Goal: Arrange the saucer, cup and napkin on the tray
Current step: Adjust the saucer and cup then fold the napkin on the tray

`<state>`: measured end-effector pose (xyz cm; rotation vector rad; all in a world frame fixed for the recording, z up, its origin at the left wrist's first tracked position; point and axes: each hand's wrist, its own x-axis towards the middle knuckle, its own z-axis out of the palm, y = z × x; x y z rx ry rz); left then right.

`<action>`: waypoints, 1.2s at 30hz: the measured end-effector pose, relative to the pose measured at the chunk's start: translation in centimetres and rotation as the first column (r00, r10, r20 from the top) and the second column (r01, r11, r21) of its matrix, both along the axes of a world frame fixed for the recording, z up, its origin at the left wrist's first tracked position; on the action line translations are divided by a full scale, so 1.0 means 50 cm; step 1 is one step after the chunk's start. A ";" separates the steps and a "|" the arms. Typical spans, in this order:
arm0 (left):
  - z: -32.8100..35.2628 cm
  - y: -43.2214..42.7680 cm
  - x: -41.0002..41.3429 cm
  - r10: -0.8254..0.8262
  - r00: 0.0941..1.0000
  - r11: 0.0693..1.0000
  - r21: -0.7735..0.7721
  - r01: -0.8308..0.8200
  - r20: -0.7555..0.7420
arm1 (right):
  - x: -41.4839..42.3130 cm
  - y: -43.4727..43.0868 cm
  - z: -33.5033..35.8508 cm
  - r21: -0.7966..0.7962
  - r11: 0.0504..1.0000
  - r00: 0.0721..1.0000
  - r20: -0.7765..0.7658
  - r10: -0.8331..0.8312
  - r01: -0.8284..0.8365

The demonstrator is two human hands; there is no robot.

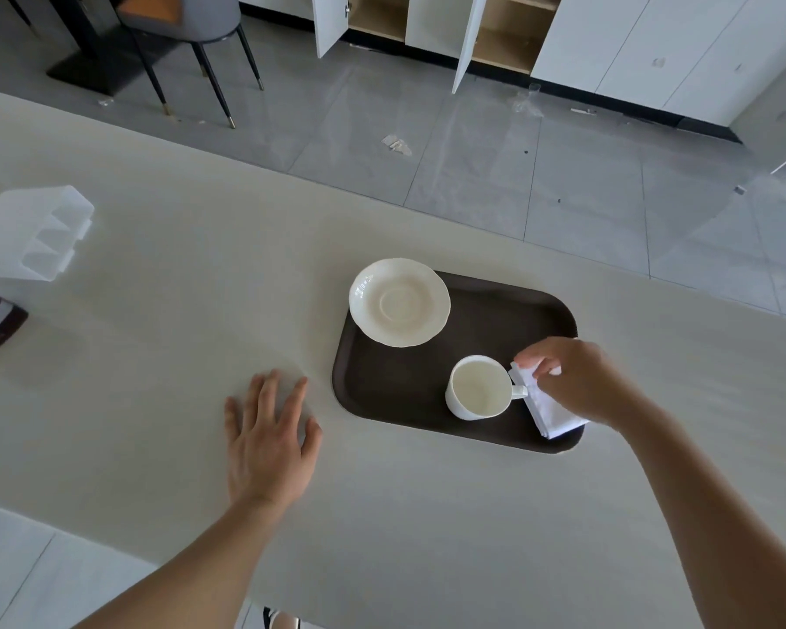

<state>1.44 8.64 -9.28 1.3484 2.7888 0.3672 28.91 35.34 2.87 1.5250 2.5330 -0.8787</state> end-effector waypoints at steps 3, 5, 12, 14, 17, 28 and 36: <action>-0.002 -0.002 0.001 -0.004 1.000 1.000 0.004 0.004 -0.008 | 0.026 -0.027 -0.009 0.011 0.996 0.996 0.040 0.083 -0.083; -0.003 -0.002 0.001 -0.002 1.000 1.000 -0.001 0.002 -0.007 | 0.026 -0.036 -0.026 0.092 0.991 0.996 0.001 0.093 -0.092; -0.003 -0.002 0.000 0.000 1.000 1.000 -0.009 0.000 -0.013 | 0.018 -0.042 -0.059 0.211 0.976 0.998 0.006 0.057 -0.057; -0.004 -0.002 0.000 0.000 1.000 1.000 -0.007 0.000 -0.015 | 0.019 -0.048 -0.059 0.239 0.970 0.997 -0.047 0.064 -0.051; -0.002 -0.001 0.001 0.002 1.000 1.000 -0.003 -0.002 -0.007 | 0.015 -0.050 -0.059 0.258 0.966 0.995 -0.080 0.051 -0.029; 0.010 0.000 0.004 0.005 1.000 1.000 -0.025 -0.004 0.011 | -0.016 -0.027 -0.070 0.242 0.956 0.977 -0.172 -0.125 0.165; 0.009 -0.002 0.003 0.006 1.000 1.000 -0.027 -0.006 0.017 | -0.053 -0.032 -0.084 0.240 0.913 0.930 -0.247 -0.272 0.331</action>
